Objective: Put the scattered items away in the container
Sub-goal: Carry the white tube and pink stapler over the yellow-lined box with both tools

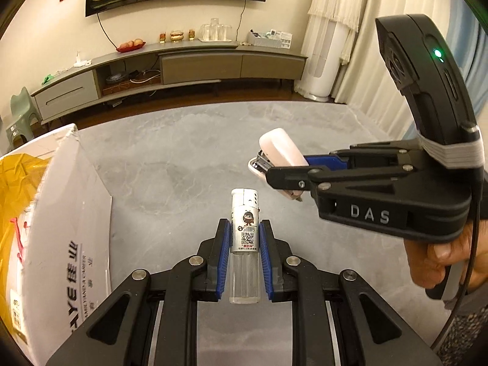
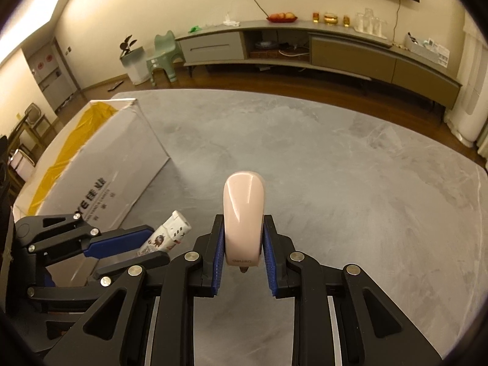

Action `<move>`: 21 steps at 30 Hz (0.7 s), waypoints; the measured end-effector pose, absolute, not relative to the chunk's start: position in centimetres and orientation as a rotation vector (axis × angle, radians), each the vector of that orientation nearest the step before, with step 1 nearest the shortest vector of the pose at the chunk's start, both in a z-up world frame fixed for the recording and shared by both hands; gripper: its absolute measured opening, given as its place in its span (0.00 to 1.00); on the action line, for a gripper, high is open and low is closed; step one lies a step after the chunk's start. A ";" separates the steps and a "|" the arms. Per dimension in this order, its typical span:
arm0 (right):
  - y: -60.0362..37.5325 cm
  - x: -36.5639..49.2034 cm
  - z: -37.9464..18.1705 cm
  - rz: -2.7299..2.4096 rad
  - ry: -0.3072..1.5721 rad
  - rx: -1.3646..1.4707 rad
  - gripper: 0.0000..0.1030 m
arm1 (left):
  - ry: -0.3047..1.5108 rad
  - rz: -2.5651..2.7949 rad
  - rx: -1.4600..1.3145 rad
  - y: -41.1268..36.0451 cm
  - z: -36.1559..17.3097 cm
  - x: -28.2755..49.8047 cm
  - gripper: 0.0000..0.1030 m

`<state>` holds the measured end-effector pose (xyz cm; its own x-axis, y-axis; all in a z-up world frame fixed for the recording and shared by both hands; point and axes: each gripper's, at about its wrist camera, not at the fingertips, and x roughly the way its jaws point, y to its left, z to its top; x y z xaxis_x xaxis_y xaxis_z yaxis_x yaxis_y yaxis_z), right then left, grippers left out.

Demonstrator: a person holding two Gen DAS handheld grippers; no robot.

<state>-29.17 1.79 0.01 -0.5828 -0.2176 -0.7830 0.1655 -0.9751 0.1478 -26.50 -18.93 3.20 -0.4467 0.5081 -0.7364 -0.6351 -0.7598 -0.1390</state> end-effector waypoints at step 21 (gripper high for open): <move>0.8 -20.1 4.5 -2.726 -0.307 1.174 0.24 | 0.134 2.174 -0.915 -22.6 8.6 -21.6 0.20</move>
<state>-20.07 0.84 4.47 -0.6799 -0.2241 -0.6982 0.0633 -0.9665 0.2486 -21.58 -22.64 8.58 -0.4551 0.6089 -0.6497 -0.6839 -0.7062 -0.1829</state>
